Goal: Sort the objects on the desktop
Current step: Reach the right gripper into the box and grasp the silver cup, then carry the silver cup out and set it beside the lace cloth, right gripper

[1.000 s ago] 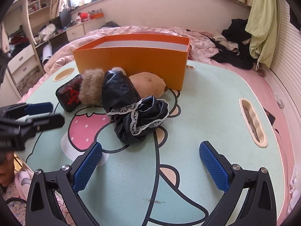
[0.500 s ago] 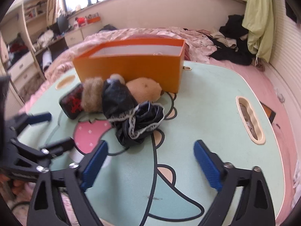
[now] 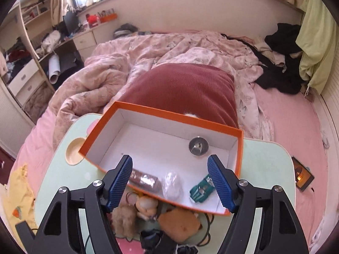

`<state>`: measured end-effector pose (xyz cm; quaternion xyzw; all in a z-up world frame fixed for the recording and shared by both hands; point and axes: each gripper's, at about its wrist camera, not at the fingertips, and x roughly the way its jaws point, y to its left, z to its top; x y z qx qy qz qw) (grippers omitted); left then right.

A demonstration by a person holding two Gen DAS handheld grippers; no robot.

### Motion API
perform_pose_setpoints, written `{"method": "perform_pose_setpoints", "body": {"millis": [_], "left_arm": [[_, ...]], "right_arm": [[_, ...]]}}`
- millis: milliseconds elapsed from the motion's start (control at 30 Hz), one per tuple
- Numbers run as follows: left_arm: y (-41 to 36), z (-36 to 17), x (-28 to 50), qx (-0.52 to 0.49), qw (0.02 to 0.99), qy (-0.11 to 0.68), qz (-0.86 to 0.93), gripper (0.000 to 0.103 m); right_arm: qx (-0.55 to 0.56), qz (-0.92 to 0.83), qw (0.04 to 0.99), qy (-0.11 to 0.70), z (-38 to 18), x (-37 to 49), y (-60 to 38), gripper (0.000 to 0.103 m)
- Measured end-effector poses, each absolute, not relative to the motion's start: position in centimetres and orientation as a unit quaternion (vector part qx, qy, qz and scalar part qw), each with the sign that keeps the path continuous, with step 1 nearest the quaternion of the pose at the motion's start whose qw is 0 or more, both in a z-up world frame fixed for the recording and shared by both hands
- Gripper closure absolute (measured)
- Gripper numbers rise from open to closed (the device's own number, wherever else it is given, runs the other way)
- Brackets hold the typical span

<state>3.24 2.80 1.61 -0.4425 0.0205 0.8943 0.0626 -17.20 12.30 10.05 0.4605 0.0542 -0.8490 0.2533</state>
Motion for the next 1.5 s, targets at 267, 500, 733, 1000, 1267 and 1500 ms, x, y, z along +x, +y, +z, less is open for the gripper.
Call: {"method": "perform_pose_setpoints", "body": {"millis": [267, 500, 733, 1000, 1267, 1500], "left_arm": [[2.8, 1.6, 3.3, -0.442, 0.063, 0.02, 0.894, 0.0], [2.9, 1.7, 3.3, -0.442, 0.064, 0.02, 0.895, 0.0], [2.9, 1.7, 3.3, -0.441, 0.065, 0.018, 0.895, 0.0], [2.8, 1.7, 3.3, -0.441, 0.065, 0.018, 0.895, 0.0], [2.8, 1.6, 3.3, -0.441, 0.065, 0.019, 0.895, 0.0], [2.9, 1.5, 3.1, -0.442, 0.063, 0.019, 0.895, 0.0]], "right_arm": [[0.556, -0.803, 0.214, 0.026, 5.7, -25.2, 13.0, 0.036], [0.57, -0.793, 0.2, 0.073, 3.7, -26.0, 10.4, 0.044], [0.586, -0.78, 0.205, 0.08, 1.8, -25.8, 9.6, 0.074], [0.511, -0.826, 0.237, 0.031, 6.9, -21.8, 13.1, 0.074], [0.428, -0.871, 0.237, 0.035, 7.6, -10.9, 22.5, 0.074], [0.46, -0.856, 0.233, 0.043, 2.1, -7.1, 23.5, 0.074]]}}
